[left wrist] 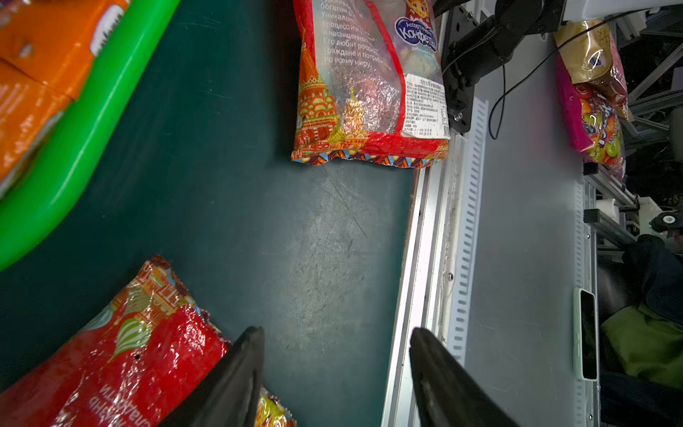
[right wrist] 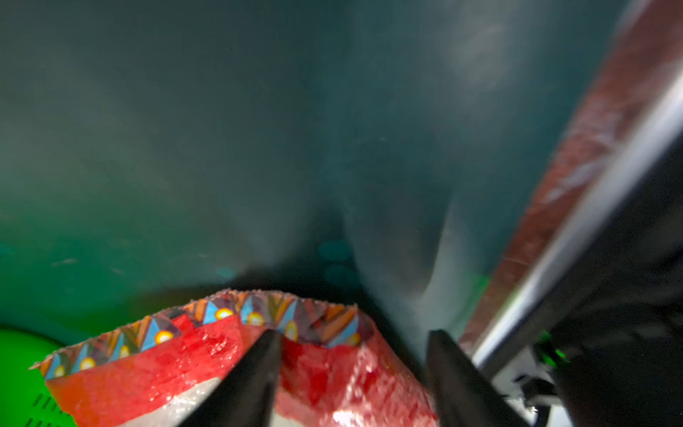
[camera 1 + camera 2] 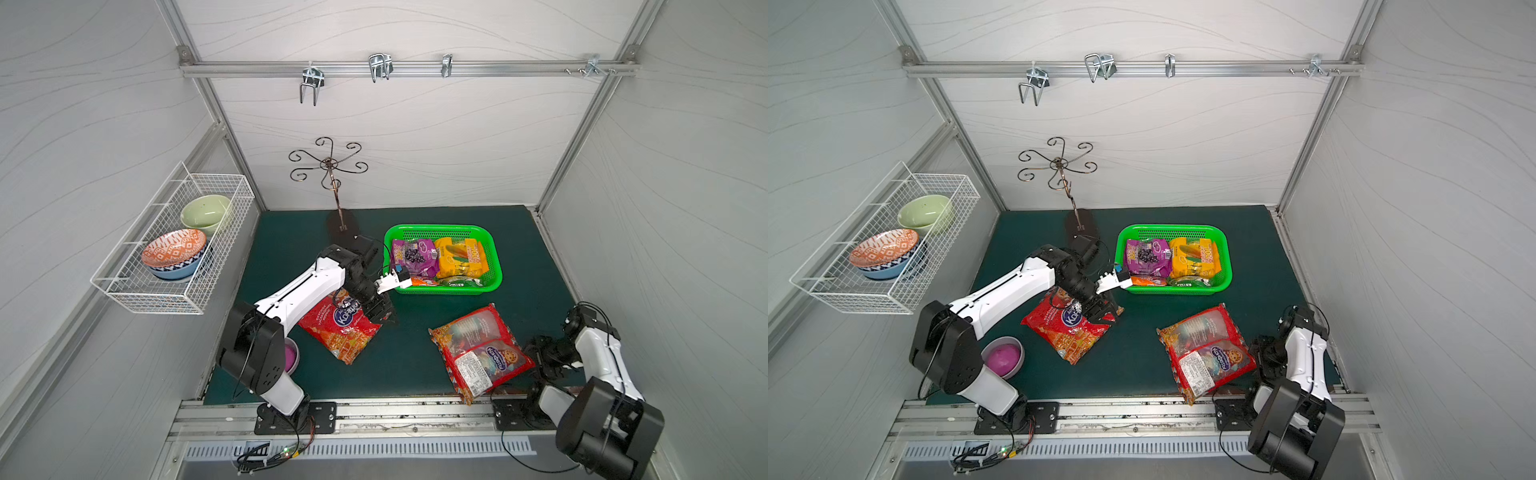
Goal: Put the candies in the basket
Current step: Pick up the candy at the center of the board.
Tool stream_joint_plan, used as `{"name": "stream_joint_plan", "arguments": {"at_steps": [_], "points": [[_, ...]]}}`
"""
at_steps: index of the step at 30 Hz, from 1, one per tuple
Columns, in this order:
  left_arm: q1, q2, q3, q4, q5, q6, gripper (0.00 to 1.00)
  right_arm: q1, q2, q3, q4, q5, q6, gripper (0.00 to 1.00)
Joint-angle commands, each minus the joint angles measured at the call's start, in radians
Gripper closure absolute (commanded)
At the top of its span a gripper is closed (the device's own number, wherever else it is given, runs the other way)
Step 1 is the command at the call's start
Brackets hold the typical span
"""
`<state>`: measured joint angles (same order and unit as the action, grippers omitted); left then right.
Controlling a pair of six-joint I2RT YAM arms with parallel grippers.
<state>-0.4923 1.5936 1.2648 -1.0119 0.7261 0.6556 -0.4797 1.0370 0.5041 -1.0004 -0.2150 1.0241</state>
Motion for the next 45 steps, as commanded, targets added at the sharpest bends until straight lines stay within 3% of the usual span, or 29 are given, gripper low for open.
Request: {"name": "stream_joint_plan", "arguments": {"at_steps": [1, 3, 5, 15, 23, 27, 31, 34, 39, 45], "points": [[-0.005, 0.012, 0.007, 0.010, -0.022, 0.010, 0.34, -0.005, -0.019, -0.011, 0.090, -0.044, 0.017, 0.58], [-0.005, 0.011, 0.007, 0.007, -0.024, 0.011, 0.34, -0.005, -0.029, -0.007, 0.103, -0.039, 0.007, 0.83], [-0.005, 0.011, 0.006, 0.003, -0.021, 0.013, 0.34, -0.004, -0.032, 0.003, 0.134, -0.051, -0.023, 1.00], [-0.005, 0.028, 0.062, -0.063, -0.011, 0.038, 0.33, 0.074, -0.074, 0.172, 0.148, -0.059, -0.201, 1.00], [-0.002, 0.048, 0.299, -0.244, -0.019, 0.092, 0.31, 0.245, -0.126, 0.439, 0.162, 0.031, -0.394, 1.00], [0.002, 0.057, 0.439, -0.339, 0.010, 0.110, 0.30, 0.293, -0.138, 0.562, 0.146, -0.023, -0.552, 1.00], [0.003, 0.055, 0.537, -0.365, 0.069, 0.103, 0.29, 0.331, -0.150, 0.700, 0.054, 0.102, -0.642, 1.00], [0.003, 0.067, 0.626, -0.369, 0.102, 0.067, 0.24, 0.354, -0.171, 0.779, 0.035, 0.194, -0.741, 1.00], [0.002, 0.090, 0.758, -0.350, 0.093, -0.005, 0.02, 0.448, -0.161, 0.924, -0.003, 0.260, -0.980, 1.00], [0.001, 0.130, 0.897, -0.380, 0.140, -0.025, 0.01, 0.552, -0.163, 0.985, -0.032, 0.174, -1.258, 1.00]]}}
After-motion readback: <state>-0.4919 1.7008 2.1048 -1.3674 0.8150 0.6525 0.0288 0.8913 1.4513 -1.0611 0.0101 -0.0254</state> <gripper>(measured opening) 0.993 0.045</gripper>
